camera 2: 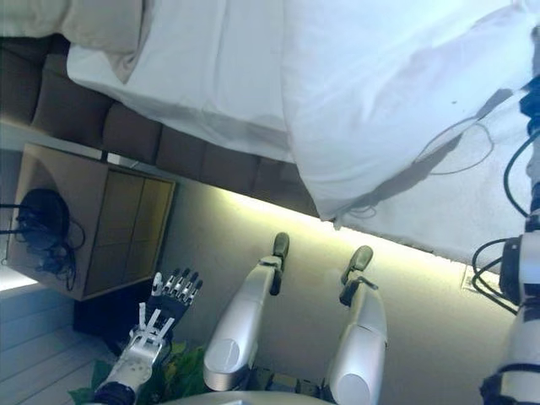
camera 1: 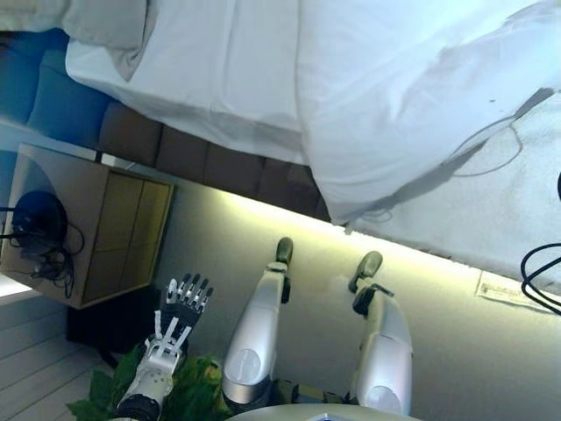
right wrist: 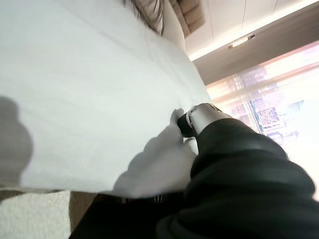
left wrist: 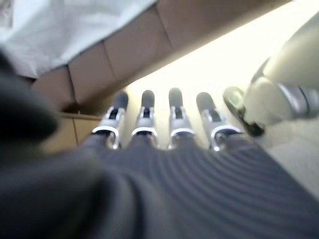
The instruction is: Make the bed neatly
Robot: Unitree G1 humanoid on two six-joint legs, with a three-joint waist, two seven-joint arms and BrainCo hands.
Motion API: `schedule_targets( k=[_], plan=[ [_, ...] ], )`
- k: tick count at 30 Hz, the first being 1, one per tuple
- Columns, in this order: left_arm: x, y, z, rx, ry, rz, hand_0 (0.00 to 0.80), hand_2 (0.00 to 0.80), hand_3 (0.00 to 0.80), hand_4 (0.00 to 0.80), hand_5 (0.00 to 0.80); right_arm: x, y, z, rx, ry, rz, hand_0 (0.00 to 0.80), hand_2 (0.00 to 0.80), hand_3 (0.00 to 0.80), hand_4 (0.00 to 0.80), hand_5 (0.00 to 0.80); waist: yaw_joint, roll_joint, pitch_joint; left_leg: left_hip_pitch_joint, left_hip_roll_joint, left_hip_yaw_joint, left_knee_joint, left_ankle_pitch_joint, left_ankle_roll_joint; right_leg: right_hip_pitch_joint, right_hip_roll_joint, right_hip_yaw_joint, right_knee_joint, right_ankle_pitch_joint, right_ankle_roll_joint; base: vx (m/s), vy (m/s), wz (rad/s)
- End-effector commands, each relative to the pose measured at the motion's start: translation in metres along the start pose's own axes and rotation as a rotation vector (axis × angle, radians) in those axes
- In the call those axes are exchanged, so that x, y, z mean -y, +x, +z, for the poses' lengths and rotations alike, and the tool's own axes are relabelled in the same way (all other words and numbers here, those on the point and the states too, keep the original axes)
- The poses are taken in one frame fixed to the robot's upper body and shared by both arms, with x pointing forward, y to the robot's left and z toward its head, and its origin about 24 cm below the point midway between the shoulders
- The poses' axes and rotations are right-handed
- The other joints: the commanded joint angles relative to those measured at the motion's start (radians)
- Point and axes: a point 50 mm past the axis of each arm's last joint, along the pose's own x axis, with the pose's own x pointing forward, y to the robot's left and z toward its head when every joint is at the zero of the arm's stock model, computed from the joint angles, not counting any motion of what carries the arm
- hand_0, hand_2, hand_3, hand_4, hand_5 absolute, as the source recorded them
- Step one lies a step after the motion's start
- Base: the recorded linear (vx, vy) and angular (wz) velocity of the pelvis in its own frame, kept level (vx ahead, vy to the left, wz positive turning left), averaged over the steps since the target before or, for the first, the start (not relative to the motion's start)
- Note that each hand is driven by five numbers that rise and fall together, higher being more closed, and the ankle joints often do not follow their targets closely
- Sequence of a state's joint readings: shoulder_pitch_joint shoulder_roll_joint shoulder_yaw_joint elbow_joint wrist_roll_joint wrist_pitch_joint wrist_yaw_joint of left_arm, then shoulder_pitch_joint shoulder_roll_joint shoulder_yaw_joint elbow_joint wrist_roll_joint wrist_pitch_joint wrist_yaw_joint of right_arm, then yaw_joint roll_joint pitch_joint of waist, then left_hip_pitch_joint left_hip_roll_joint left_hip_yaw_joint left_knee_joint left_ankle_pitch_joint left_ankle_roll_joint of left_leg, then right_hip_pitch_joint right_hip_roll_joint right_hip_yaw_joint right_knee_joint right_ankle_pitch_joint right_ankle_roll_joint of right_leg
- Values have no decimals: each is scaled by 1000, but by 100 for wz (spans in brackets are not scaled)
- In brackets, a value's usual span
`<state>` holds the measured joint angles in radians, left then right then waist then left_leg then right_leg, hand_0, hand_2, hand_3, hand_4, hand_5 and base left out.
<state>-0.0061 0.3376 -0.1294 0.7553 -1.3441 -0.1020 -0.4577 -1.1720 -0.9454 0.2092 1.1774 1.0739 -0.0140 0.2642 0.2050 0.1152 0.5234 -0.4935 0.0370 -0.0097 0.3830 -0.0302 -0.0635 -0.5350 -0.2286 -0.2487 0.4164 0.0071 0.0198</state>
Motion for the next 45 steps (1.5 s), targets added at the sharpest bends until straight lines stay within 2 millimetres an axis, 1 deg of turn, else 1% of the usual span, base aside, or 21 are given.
schedule_targets(
  k=[1, 5, 6, 7, 9, 11, 14, 16, 17, 19, 23, 24, 25, 26, 29, 32, 34, 37, 39, 42, 45],
  plan=[
    [5, 5, 39, 106, 123, -27, 0, 0, 0, 0, 0, -31, 5, 18, 98, 59, 196, 800, 800, 800, 800, 800, -7, -37, -27, 40, 27, 14, -90, 50, -11, 93, -5, -31, 30, -106, 44, 59, 34, -6],
    [48, 32, 68, 205, 184, -146, 0, 0, 0, 0, 0, -41, 5, -16, 15, 120, 252, 800, 800, 800, 800, 800, -19, -56, -72, 122, 34, 22, -172, 64, -18, 190, 14, -50, -87, -73, 59, 43, 23, -8],
    [55, 36, 73, 226, 199, -160, 0, 0, 0, 0, 0, -43, 4, -22, -3, 130, 261, 800, 800, 800, 800, 800, -21, -59, -82, 137, 36, 24, -189, 69, -21, 207, 18, -54, -108, -67, 60, -56, 30, -7],
    [65, 41, 81, 252, 220, -179, 0, 0, 0, 0, 0, -45, 4, -29, -29, 129, 262, 800, 800, 800, 800, 800, -24, -63, -89, 145, 38, 30, -209, 98, -15, 222, 22, -64, -141, -31, 54, -49, 24, -8],
    [85, 50, 91, 290, 234, -219, 0, 0, 0, 0, 0, -50, 2, -47, -103, 133, 267, 800, 800, 800, 800, 800, -33, -77, -116, 188, 43, 36, -254, 108, -22, 270, 33, -66, -200, -14, 59, -3, -2, -12],
    [101, 59, 96, 305, 246, -237, 0, 0, 0, 0, 0, -49, -2, -64, -161, 143, 268, 800, 800, 800, 800, 800, -41, -91, -146, 232, 50, 43, -293, 115, -27, 321, 41, -72, -252, 0, 64, 63, -14, -12],
    [124, 74, 87, 255, 288, -256, 0, 0, 0, 0, 0, -55, -7, -89, -234, 164, 280, 800, 800, 800, 800, 800, -55, -111, -192, 297, 59, 59, -339, 118, -33, 391, 49, -74, -319, 19, 70, 88, -9, -9],
    [137, 82, 73, 187, 327, -299, 0, 0, 0, 0, 0, -60, -10, -100, -279, 192, 300, 800, 800, 800, 800, 800, -66, -119, -228, 341, 67, 71, -363, 116, -35, 437, 55, -76, -354, 26, 73, 146, 5, -14],
    [144, 86, 61, 143, 343, -315, 0, 0, 0, 0, 0, -62, -13, -108, -308, 192, 310, 800, 800, 800, 800, 800, -73, -121, -253, 367, 72, 77, -377, 114, -38, 464, 57, -76, -375, 31, 77, 157, 21, -13],
    [153, 90, 47, 100, 341, -324, 0, 0, 0, 0, 0, -68, -16, -119, -342, 189, 318, 800, 800, 800, 800, 800, -82, -123, -280, 400, 76, 85, -394, 113, -40, 495, 59, -73, -397, 38, 81, 147, 21, -11],
    [166, 95, 9, -54, 340, -333, 0, 0, 0, 0, 0, -77, -19, -133, -381, 192, 312, 800, 800, 800, 800, 800, -93, -132, -327, 448, 79, 92, -420, 109, -41, 540, 66, -72, -418, 41, 85, 154, -2, -8],
    [168, 94, -4, -110, 326, -338, 0, 0, 0, 0, 0, -78, -20, -135, -391, 192, 312, 800, 800, 800, 800, 800, -97, -134, -339, 461, 80, 94, -426, 107, -41, 553, 68, -70, -424, 40, 86, 104, -9, -7],
    [168, 94, -7, -134, 318, -337, 0, 0, 0, 0, 0, -78, -20, -136, -393, 193, 312, 800, 800, 800, 800, 800, -98, -136, -343, 459, 80, 95, -427, 109, -40, 552, 67, -71, -426, 43, 86, 104, -5, -10],
    [169, 94, -19, -190, 302, -335, 0, 0, 0, 0, 0, -80, -21, -138, -401, 192, 315, 800, 800, 800, 800, 800, -102, -138, -351, 468, 80, 96, -432, 108, -41, 560, 70, -68, -430, 43, 86, 83, -2, -11],
    [167, 90, -47, -336, 196, -335, 0, 0, 0, 0, 0, -85, -23, -142, -419, 191, 326, 800, 800, 800, 800, 800, -113, -144, -372, 491, 83, 104, -446, 102, -41, 576, 73, -62, -438, 41, 90, 110, -11, -9],
    [160, 81, -79, -509, 82, -319, 0, 0, 0, 0, 0, -93, -24, -146, -433, 193, 345, 800, 800, 800, 800, 800, -125, -153, -383, 511, 87, 113, -450, 93, -40, 586, 76, -50, -435, 36, 92, 104, -24, -5],
    [158, 75, -93, -582, -51, -314, 0, 0, 0, 0, 0, -98, -25, -148, -439, 205, 362, 800, 800, 800, 800, 800, -134, -159, -387, 520, 93, 119, -450, 88, -38, 589, 81, -41, -429, 29, 91, 92, -27, -3],
    [156, 68, -109, -655, -239, -273, 0, 0, 0, 0, 0, -106, -28, -156, -454, 220, 377, 800, 800, 800, 800, 800, -142, -174, -390, 535, 95, 123, -451, 79, -36, 599, 89, -33, -423, 18, 89, 105, -57, -4],
    [155, 64, -119, -700, -353, -234, 0, 0, 0, 0, 0, -116, -30, -160, -462, 236, 388, 800, 800, 800, 800, 800, -147, -194, -391, 543, 102, 130, -453, 72, -37, 602, 97, -28, -423, 16, 90, 66, -124, -6],
    [153, 57, -131, -757, -462, -185, 0, 0, 0, 0, 0, -123, -33, -164, -468, 262, 402, 800, 800, 800, 800, 800, -152, -228, -391, 550, 117, 144, -452, 64, -40, 607, 110, -24, -431, 17, 90, 56, -170, -9],
    [158, 52, -140, -783, -558, -182, 0, 0, 0, 0, 0, -130, -36, -168, -470, 277, 408, 800, 800, 800, 800, 800, -157, -246, -387, 554, 130, 155, -450, 60, -43, 608, 117, -18, -435, 20, 90, 40, -140, -15]
  ],
)
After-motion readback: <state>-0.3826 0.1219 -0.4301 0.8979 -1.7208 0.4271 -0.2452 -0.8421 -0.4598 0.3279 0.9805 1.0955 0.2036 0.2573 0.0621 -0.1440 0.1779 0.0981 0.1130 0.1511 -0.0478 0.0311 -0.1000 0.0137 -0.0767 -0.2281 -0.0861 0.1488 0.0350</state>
